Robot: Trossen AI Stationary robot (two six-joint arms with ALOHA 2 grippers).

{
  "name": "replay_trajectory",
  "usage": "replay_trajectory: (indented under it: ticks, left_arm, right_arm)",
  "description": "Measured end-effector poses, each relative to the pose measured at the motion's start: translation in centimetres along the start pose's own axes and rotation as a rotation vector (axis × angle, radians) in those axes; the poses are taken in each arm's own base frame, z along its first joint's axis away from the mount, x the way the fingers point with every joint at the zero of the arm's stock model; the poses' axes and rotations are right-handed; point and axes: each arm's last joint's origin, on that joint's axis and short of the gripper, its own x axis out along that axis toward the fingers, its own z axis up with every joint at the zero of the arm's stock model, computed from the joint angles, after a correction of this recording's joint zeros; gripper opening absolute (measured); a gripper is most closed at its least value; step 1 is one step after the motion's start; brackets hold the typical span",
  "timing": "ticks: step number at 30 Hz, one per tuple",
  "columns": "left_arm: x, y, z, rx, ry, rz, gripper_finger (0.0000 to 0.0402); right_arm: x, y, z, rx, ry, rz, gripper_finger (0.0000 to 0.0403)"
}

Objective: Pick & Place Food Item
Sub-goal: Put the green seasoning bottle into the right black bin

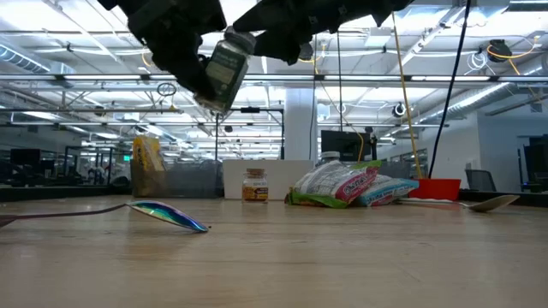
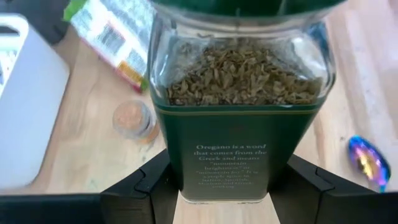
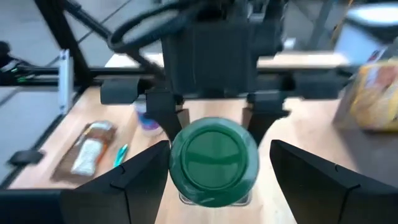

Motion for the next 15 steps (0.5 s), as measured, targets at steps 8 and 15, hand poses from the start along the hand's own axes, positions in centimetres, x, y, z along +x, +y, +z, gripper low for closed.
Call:
replay_trajectory:
  ticks: [8,15]
  left_arm:
    - [1.2,0.3,1.1,0.002,0.094,-0.011,0.0205]
    - [2.4,0.4,3.4,0.043,0.189,-0.02,0.0205]
  right_arm:
    - [0.5,-0.5,-1.0,0.039,0.065,0.033,0.0269]
    - [0.6,-0.5,-1.7,0.044,0.118,0.031,0.0266]
